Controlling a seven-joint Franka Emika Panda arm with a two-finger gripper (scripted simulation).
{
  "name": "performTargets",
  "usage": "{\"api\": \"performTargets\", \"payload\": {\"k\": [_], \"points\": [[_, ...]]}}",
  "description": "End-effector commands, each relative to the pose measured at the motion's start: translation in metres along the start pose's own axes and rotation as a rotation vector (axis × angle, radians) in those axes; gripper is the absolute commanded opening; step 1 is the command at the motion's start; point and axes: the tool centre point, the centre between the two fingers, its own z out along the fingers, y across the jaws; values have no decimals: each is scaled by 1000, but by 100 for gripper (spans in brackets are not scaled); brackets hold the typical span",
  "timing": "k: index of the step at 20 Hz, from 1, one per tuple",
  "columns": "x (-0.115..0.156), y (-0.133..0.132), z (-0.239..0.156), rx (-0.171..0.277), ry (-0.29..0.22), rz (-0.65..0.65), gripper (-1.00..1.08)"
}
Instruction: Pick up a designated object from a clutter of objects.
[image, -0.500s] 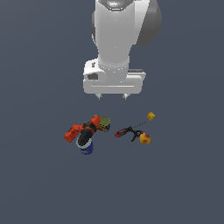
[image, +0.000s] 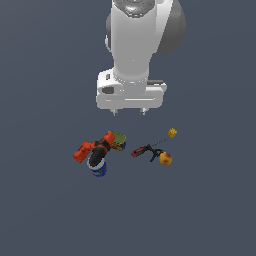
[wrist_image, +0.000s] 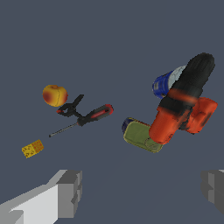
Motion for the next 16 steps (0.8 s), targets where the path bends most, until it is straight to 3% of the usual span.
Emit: {"api": "performTargets", "payload": {"k": [1, 9, 16], "points": [[0, 0, 0, -2, -3, -11, 100], [2, -7, 7, -6, 1, -21, 100], [7, -39, 36, -24, 15, -67, 100]]}}
